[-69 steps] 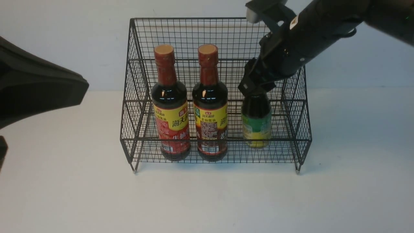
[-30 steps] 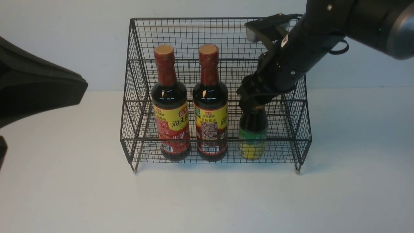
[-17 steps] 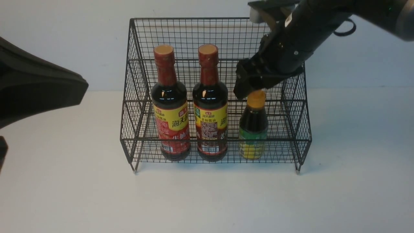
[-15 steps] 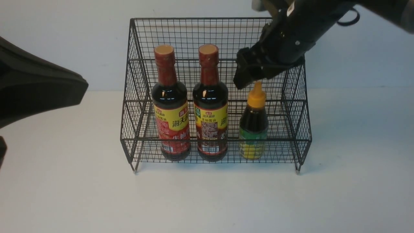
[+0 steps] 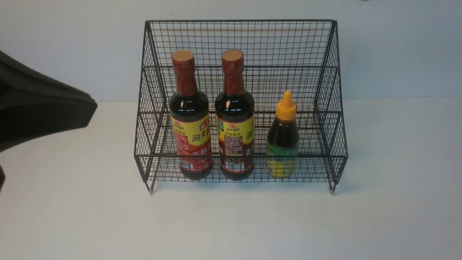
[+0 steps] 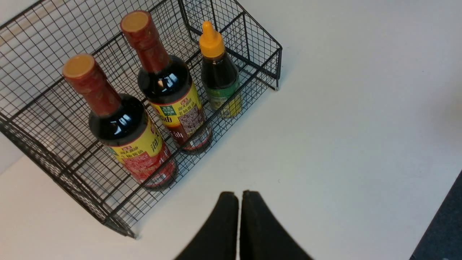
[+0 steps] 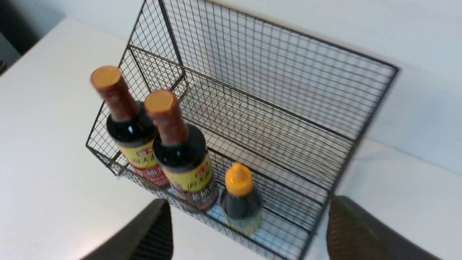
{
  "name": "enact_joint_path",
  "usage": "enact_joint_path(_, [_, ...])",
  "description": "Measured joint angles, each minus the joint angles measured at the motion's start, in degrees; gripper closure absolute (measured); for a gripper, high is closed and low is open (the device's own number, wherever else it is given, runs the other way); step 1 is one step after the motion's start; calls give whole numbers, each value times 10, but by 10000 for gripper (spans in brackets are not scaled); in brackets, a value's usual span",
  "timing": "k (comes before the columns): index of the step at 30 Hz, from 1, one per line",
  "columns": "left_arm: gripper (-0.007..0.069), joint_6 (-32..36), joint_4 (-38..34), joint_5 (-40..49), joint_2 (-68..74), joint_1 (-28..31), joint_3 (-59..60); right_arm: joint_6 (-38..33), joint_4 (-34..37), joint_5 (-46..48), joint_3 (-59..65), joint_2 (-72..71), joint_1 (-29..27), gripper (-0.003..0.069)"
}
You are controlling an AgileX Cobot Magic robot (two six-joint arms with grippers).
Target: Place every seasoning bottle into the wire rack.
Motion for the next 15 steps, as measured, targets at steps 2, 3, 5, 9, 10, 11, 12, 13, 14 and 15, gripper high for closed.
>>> enact_joint_path(2, [629,0,0,3,0,0,0,0,-13,0,68,-89,0,188])
enact_joint_path(3, [629,0,0,3,0,0,0,0,-16,0,91,-116,0,203])
enact_joint_path(5, [629,0,0,3,0,0,0,0,-22,-16,184,-212,0,247])
enact_joint_path(9, [629,0,0,3,0,0,0,-20,-13,-206,417,-399,0,425])
enact_joint_path(10, [629,0,-1,3,0,0,0,-31,-4,-255,471,-437,0,473])
enact_joint_path(11, [629,-1,-1,3,0,0,0,-39,7,-292,523,-474,0,522])
enact_joint_path(12, [629,-1,-1,3,0,0,0,-55,27,-360,597,-527,0,578])
enact_joint_path(13, [629,-1,-2,3,0,0,0,-72,41,-419,651,-569,0,623])
enact_joint_path(14, [629,-1,-5,3,0,0,0,-85,53,-469,705,-615,0,648])
enact_joint_path(15, [629,-1,-7,3,0,0,0,-95,56,-496,735,-642,0,657])
